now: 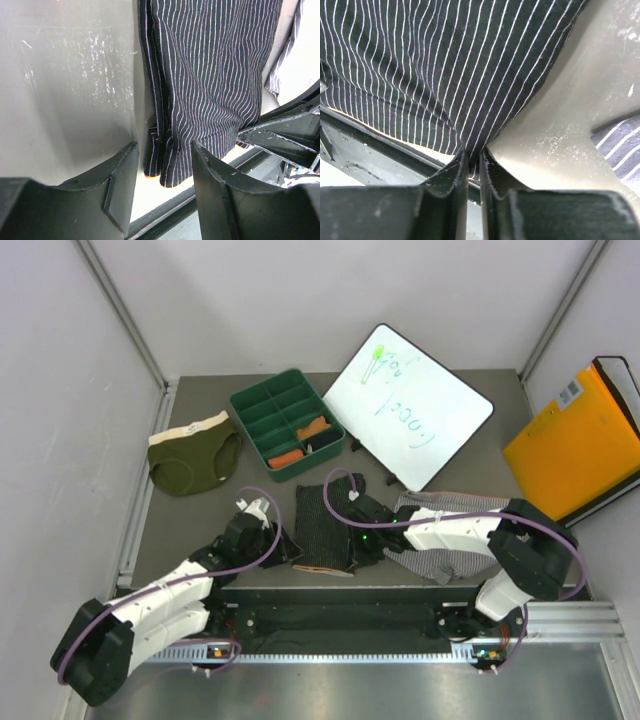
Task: Roll the underwear
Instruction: Fold the underwear at the center of the board.
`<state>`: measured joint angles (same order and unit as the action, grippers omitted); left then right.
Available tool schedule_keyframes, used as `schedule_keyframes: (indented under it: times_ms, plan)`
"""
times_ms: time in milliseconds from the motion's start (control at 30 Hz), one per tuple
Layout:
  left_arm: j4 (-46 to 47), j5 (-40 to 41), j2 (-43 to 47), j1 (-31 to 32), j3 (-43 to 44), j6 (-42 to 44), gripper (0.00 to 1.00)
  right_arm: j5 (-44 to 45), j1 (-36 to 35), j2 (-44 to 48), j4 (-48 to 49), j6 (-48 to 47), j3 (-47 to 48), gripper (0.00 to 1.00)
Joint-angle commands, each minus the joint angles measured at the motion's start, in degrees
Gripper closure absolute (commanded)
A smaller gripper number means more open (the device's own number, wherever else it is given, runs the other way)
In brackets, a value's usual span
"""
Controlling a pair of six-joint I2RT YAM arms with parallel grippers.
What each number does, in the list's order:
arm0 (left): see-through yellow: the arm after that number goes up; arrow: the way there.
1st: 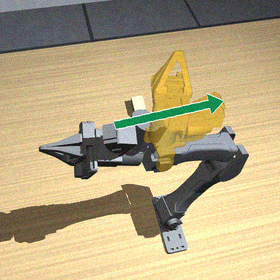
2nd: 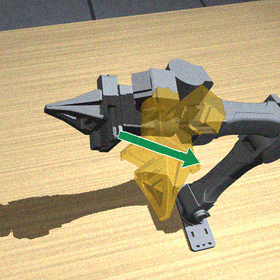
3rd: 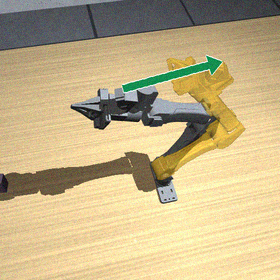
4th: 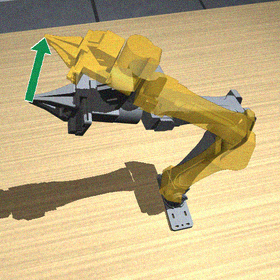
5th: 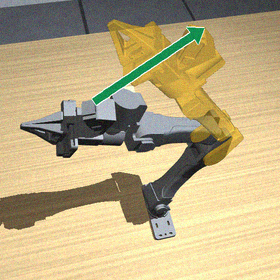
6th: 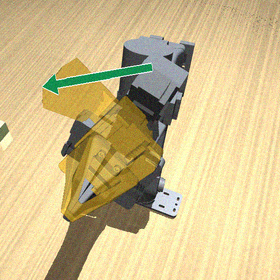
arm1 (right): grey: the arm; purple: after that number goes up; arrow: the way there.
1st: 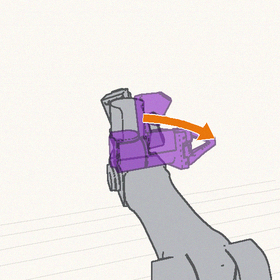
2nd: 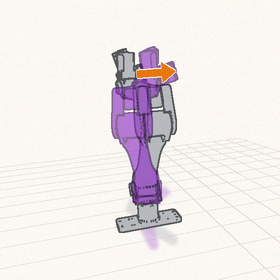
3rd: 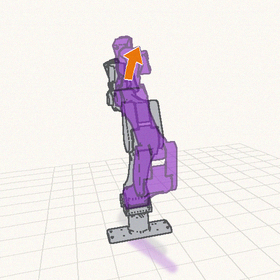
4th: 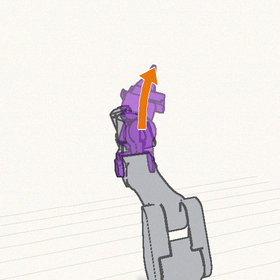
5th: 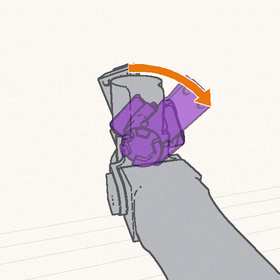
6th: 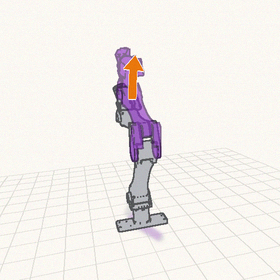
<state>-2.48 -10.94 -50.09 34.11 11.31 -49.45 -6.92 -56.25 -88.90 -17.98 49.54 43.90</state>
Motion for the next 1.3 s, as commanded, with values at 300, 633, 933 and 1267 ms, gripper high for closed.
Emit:
schedule_keyframes:
  times_ms: [300, 633, 933, 1267]
  plan:
    - [5.47, -2.33, -2.21, 0.08, -5.07, -3.19, 0.65, 1.29, -0.53, -1.89, 1.54, 0.21, -1.18, 0.94]
    - [7.14, -3.39, -4.06, 0.17, -5.07, -2.49, 1.00, 5.06, -1.23, 2.76, -6.09, -1.46, 3.45, 0.46]
    - [2.66, -2.42, -0.02, 0.08, -3.05, -0.47, 1.00, 8.33, -5.45, 4.18, -7.53, -4.19, 13.05, 0.62]
    - [0.99, -2.16, -0.01, 0.08, -1.73, 0.23, 1.00, -1.60, -6.24, -4.78, 3.83, -2.69, 11.56, 0.92]
